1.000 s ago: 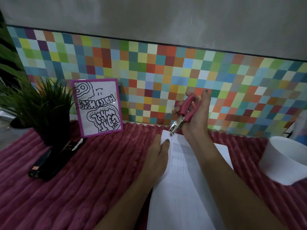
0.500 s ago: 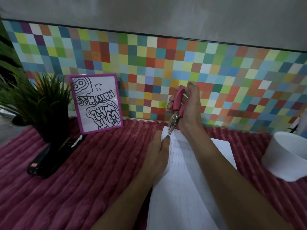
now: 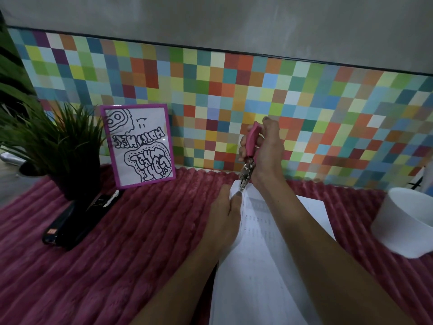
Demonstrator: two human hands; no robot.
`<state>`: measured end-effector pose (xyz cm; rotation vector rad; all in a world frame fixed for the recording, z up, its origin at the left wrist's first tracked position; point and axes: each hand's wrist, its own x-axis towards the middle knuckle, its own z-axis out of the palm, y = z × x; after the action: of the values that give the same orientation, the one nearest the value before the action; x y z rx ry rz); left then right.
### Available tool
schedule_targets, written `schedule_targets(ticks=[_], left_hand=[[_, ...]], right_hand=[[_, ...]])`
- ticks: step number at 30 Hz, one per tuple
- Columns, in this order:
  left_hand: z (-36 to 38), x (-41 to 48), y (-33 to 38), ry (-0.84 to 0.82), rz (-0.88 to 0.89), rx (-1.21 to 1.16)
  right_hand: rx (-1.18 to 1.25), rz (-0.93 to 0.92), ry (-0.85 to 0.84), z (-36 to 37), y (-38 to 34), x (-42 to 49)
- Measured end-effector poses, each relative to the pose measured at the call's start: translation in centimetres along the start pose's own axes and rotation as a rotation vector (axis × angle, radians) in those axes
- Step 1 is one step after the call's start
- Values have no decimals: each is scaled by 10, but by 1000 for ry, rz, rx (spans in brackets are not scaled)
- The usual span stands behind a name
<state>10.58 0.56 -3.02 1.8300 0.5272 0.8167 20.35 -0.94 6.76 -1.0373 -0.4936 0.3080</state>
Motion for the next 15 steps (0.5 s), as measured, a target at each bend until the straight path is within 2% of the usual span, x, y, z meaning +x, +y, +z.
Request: schedule_targets(ticks=[10,15], left_hand=[[0,0,-2,-7,-23,-13],[0,1,-2,3,-14,-1]], right_hand=[[30,-71,83,0,5,0],[4,-47,98,0,6,0]])
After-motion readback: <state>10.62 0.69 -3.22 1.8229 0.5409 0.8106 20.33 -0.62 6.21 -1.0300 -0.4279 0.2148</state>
